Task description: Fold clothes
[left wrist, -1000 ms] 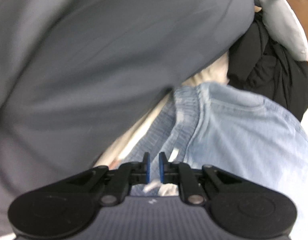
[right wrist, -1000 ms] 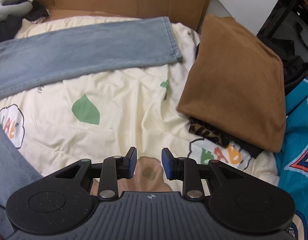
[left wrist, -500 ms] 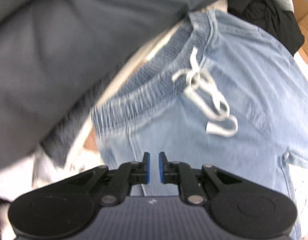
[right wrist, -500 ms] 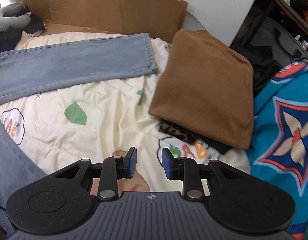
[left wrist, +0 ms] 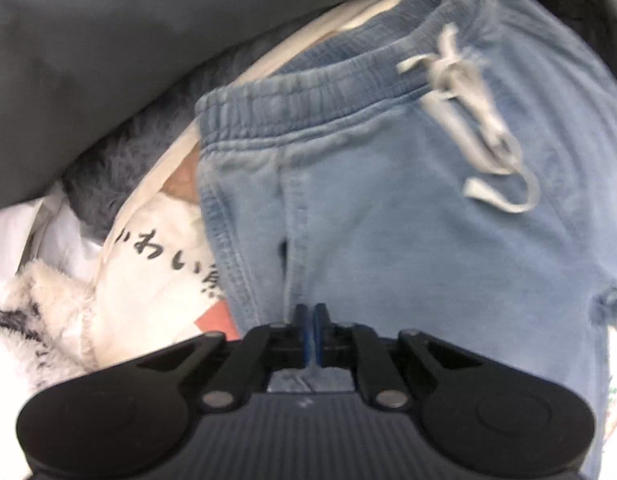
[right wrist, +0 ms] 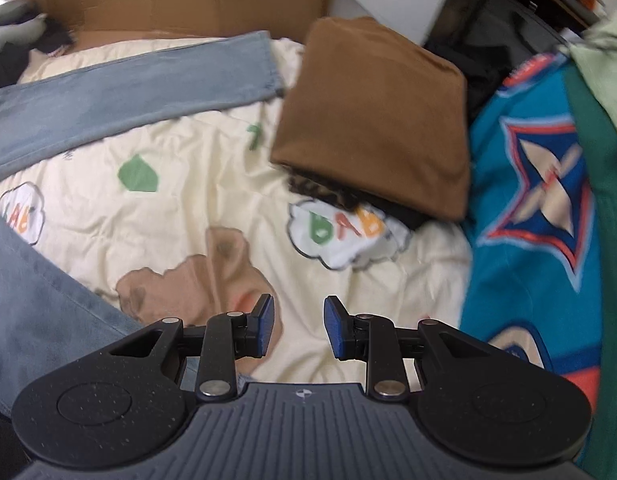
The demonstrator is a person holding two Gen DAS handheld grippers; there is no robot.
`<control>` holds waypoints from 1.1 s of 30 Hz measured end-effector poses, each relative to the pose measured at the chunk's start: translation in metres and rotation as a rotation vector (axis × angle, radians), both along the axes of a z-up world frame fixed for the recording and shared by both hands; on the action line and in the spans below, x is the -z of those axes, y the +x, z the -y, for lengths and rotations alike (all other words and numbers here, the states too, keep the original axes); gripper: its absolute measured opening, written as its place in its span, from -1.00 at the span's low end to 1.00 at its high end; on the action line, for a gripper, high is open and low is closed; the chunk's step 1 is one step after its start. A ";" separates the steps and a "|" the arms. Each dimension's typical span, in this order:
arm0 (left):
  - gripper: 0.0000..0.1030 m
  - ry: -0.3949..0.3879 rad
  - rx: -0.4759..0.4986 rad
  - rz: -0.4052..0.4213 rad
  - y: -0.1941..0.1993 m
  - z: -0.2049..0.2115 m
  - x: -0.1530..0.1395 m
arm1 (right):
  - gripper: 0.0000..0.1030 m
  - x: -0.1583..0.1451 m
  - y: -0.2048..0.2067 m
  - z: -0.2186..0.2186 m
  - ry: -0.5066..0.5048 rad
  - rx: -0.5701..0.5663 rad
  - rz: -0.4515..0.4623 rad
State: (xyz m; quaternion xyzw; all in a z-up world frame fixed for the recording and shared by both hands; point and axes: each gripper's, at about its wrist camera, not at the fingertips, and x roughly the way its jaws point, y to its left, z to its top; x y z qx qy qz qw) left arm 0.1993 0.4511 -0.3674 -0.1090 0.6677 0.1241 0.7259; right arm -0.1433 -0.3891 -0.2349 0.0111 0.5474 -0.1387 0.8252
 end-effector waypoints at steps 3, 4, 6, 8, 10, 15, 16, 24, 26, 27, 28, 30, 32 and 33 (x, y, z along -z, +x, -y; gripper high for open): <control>-0.94 0.021 -0.029 0.029 0.000 -0.006 0.008 | -0.34 -0.004 -0.012 0.000 0.007 0.033 -0.009; -0.95 0.041 -0.031 0.035 0.002 -0.007 0.008 | -0.34 -0.004 -0.015 -0.001 0.007 0.035 -0.019; -0.95 0.084 -0.037 0.040 0.005 -0.010 0.007 | -0.34 -0.002 -0.021 -0.004 0.009 0.032 -0.041; -0.95 0.107 -0.033 0.046 0.006 -0.011 0.002 | -0.34 0.002 -0.025 -0.007 0.013 0.028 -0.058; -0.95 0.096 -0.013 0.055 0.007 -0.007 -0.009 | -0.34 0.009 -0.027 -0.009 0.020 0.030 -0.068; -0.84 0.044 0.081 0.087 -0.004 0.013 -0.043 | -0.34 0.026 -0.029 -0.017 0.054 0.029 -0.079; -0.84 0.026 0.084 0.086 -0.008 0.016 -0.048 | -0.34 0.029 -0.029 -0.019 0.059 0.028 -0.078; -0.81 -0.101 0.052 0.005 -0.045 0.053 -0.028 | -0.33 0.041 -0.031 -0.025 0.102 0.022 -0.066; -0.81 -0.104 0.024 -0.018 -0.053 0.056 -0.019 | -0.32 0.042 -0.034 -0.023 0.113 0.027 -0.065; -0.81 -0.101 0.009 -0.026 -0.057 0.056 -0.015 | -0.32 0.043 -0.036 -0.023 0.117 0.031 -0.066; -0.81 -0.096 0.004 -0.030 -0.058 0.056 -0.011 | -0.32 0.045 -0.038 -0.022 0.121 0.035 -0.069; -0.81 -0.081 -0.001 -0.038 -0.061 0.058 -0.007 | -0.32 0.049 -0.043 -0.021 0.130 0.045 -0.074; -0.83 -0.065 -0.013 -0.046 -0.061 0.059 -0.003 | -0.32 0.055 -0.048 -0.020 0.144 0.057 -0.080; -0.86 -0.056 -0.018 -0.048 -0.061 0.060 -0.002 | -0.32 0.057 -0.050 -0.020 0.148 0.061 -0.085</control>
